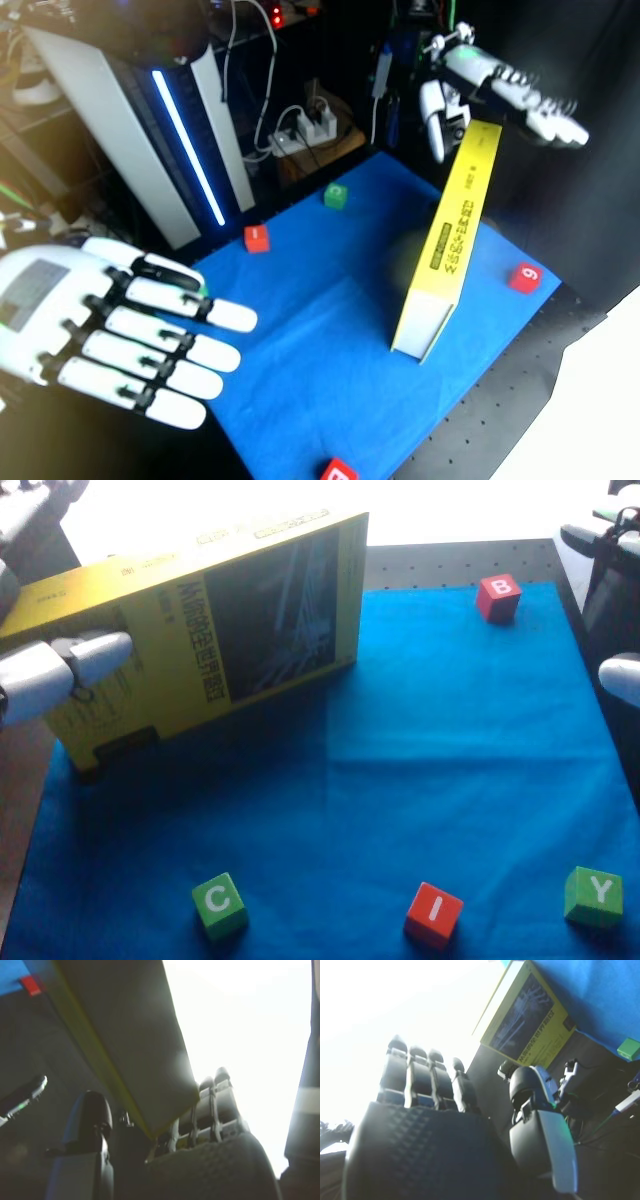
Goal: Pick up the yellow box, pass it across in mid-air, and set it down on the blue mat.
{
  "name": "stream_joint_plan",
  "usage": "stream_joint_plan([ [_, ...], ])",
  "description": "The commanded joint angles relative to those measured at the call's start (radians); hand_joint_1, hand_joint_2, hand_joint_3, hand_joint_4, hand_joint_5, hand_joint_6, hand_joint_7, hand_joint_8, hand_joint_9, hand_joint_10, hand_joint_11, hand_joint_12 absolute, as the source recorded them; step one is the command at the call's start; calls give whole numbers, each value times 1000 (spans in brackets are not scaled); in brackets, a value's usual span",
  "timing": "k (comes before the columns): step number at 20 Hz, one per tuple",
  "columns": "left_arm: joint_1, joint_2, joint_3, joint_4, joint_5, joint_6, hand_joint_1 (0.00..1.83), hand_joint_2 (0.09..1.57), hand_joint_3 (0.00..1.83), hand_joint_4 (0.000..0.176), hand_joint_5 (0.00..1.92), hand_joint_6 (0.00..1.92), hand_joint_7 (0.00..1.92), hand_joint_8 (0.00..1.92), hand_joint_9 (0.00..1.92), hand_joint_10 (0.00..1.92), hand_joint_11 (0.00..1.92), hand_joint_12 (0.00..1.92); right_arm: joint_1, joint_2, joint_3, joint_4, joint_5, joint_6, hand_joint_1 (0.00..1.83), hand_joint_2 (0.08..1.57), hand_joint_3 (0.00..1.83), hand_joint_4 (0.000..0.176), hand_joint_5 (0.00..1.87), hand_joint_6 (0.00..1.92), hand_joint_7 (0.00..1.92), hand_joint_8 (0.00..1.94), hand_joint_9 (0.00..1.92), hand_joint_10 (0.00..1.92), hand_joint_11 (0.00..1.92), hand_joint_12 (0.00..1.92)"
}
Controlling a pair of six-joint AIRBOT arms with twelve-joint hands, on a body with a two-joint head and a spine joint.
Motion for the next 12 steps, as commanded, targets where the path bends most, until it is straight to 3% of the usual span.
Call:
stream_joint_plan([
  [1,-7,-5,9,21,-107,-3,742,1116,35,14,4,2,13,2,0,0,10,257,7,0,0,10,125,-2,298,1335,0,70,0,0,0,0,0,0,0,0],
  [2,-7,-9,11,19,-101,-6,823,1136,0,0,277,8,415,104,361,251,60,1241,7,0,-1,10,125,-1,271,1331,0,91,0,0,0,0,0,0,0,0],
  [3,-7,-14,15,18,-91,-10,886,1141,0,0,550,90,626,419,517,830,257,1619,6,0,-2,11,125,-1,266,1333,1,95,0,0,0,0,0,0,0,0],
  [4,-7,-16,15,18,-85,-11,1039,1175,0,0,782,1015,749,1359,767,1590,722,1861,6,0,-2,12,125,-1,279,1340,2,102,0,0,0,0,0,0,0,0],
  [5,-7,-17,15,18,-83,-11,1063,1125,0,0,729,1646,796,1809,912,1855,977,1909,6,-1,-2,14,125,-1,316,1342,1,106,0,0,0,0,0,0,0,0],
  [6,-7,-17,15,17,-85,-11,1180,1106,0,0,1003,1866,1189,1899,1312,1908,1395,1919,5,-2,-2,15,125,-1,323,1343,2,93,0,0,0,0,0,0,0,0],
  [7,-7,-17,15,17,-87,-11,1237,1114,0,0,1189,1910,1379,1917,1490,1918,1565,1921,5,-3,-3,17,125,-1,322,1344,2,81,0,0,0,0,0,0,0,0],
  [8,-7,-17,15,16,-90,-11,1284,1150,0,96,1296,1919,1480,1920,1611,1920,1684,1921,5,-4,-3,17,126,-1,304,1342,1,77,0,0,0,0,0,0,0,0],
  [9,-7,-16,15,16,-94,-11,1284,1167,2,160,1307,1921,1495,1921,1642,1921,1721,1921,4,-6,-3,17,126,-1,300,1342,1,73,0,0,0,0,0,0,0,0],
  [10,-7,-16,15,16,-98,-11,1298,1177,4,173,1265,1921,1478,1921,1616,1921,1690,1921,4,-7,-3,18,126,-1,300,1339,0,84,0,0,0,0,0,0,0,0],
  [12,-7,-14,11,16,-117,-11,1311,1200,8,176,1227,1921,1438,1921,1552,1921,1628,1921,5,-7,-2,18,126,-1,327,1327,0,79,0,0,0,0,0,0,0,0],
])
